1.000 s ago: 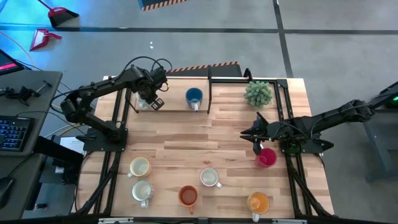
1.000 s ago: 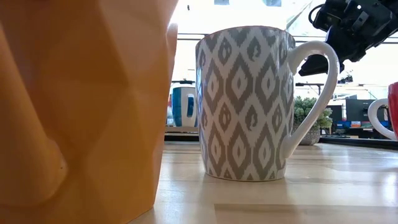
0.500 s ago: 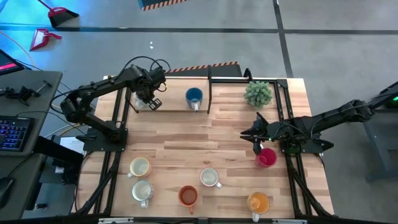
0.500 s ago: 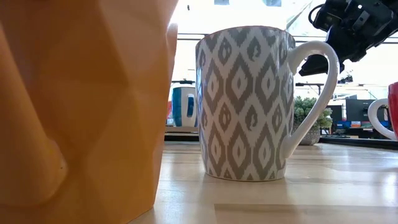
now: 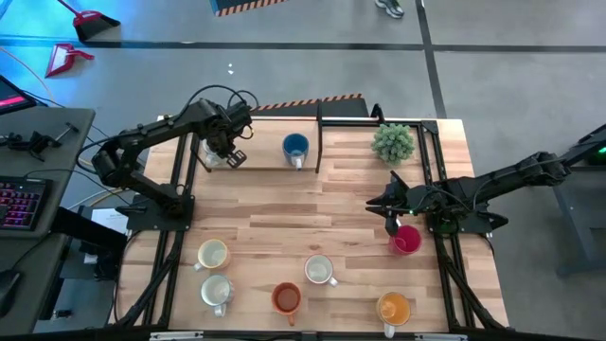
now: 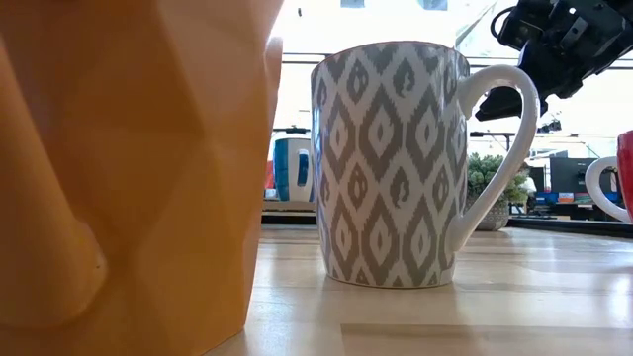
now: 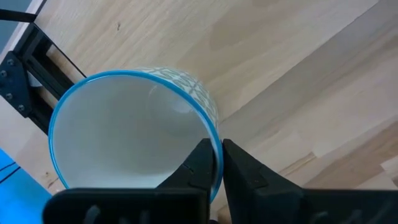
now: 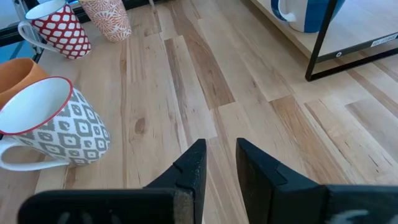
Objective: Place coffee mugs
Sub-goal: Put the green patterned mug on the shelf
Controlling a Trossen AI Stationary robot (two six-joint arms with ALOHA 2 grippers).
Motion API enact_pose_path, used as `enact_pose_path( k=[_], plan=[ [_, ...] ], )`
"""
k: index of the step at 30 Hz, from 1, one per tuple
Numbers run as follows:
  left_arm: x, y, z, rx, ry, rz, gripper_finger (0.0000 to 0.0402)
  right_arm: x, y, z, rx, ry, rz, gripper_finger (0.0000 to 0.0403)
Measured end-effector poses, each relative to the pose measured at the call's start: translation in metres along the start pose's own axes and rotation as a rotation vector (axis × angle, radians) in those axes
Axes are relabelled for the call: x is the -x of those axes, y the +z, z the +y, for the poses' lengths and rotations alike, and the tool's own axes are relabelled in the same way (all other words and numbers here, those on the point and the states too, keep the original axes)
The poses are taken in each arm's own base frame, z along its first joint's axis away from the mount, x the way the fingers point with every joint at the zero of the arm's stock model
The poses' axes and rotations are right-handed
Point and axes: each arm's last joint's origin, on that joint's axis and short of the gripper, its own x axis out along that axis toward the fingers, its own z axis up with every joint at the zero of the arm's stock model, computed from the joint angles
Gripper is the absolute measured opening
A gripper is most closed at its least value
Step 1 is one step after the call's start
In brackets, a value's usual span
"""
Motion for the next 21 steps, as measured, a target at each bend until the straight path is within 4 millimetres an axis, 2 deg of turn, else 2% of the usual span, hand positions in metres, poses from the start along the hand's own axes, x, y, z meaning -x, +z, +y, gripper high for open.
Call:
enact_pose_path(
  k=[21],
  plan=[
    [0.0006,-0.0010,0.0010,-0.013,0.039,-0.001,0.0129,0.0000,-0.0006,-0.0002,0.002,0.000,0.006,0.0067]
  ],
)
